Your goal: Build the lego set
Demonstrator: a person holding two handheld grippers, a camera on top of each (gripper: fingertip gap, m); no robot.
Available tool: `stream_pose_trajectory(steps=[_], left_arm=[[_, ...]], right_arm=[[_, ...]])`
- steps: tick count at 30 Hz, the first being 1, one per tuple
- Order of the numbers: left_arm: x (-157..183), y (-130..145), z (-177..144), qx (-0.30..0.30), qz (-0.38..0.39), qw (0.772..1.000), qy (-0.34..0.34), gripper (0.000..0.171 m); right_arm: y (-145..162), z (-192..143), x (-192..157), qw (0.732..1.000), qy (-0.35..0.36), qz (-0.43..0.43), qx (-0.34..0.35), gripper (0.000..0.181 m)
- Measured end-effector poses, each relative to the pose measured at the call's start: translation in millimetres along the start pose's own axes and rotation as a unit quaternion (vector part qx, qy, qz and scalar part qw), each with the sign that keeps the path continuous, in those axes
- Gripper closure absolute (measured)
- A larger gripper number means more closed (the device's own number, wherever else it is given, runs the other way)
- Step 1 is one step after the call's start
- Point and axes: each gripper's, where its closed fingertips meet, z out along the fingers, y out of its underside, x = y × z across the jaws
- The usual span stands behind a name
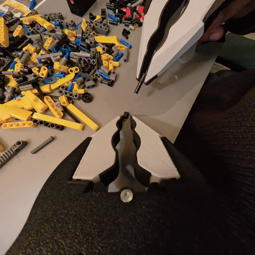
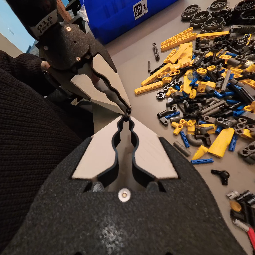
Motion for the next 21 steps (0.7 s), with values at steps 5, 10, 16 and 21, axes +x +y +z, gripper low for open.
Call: stream_pose_trajectory(steps=[5, 10, 16, 21], left_arm=[[3.8, -1.8, 1.6, -0.004, 0.001, 1.0, 0.018, 0.154], [-1.5, -4.4, 3.0, -0.009, 0.068, 0.998, -0.009, 0.148], [3.2, -2.3, 2.2, -0.017, 0.081, 0.996, 0.02, 0.156], [7.5, 0.3, 0.3, -0.018, 0.107, 0.994, 0.032, 0.164]], right_arm=[[0.5, 0.2, -0.3, 1.0, -0.008, 0.014, 0.001, 0.176], [0.9, 0.1, -0.1, 1.0, 0.0, 0.006, -0.002, 0.176], [1.2, -0.9, 0.8, 1.0, 0.001, 0.012, 0.001, 0.176], [2.9, 0.6, 0.5, 1.0, -0.005, 0.018, 0.0, 0.176]])
